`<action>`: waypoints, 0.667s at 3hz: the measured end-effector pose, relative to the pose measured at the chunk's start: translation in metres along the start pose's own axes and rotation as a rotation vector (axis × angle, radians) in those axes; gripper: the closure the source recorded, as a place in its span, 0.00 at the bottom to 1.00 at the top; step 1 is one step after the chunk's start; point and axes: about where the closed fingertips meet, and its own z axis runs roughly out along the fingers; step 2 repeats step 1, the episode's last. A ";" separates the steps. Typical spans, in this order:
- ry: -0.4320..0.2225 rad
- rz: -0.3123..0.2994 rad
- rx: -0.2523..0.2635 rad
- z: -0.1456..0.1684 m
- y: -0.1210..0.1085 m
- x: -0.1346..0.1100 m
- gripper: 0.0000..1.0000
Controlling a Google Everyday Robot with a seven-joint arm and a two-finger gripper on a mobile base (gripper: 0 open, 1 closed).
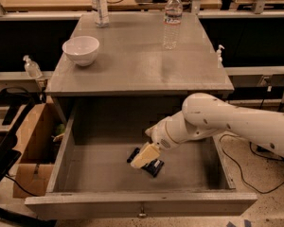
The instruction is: Place rxbar blueberry into top drawer
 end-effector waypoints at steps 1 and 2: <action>0.000 0.000 -0.001 0.000 0.000 0.000 0.00; 0.000 0.000 -0.001 0.000 0.000 0.000 0.00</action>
Offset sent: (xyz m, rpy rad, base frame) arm 0.0000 0.0000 0.0000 0.0000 0.0000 0.0000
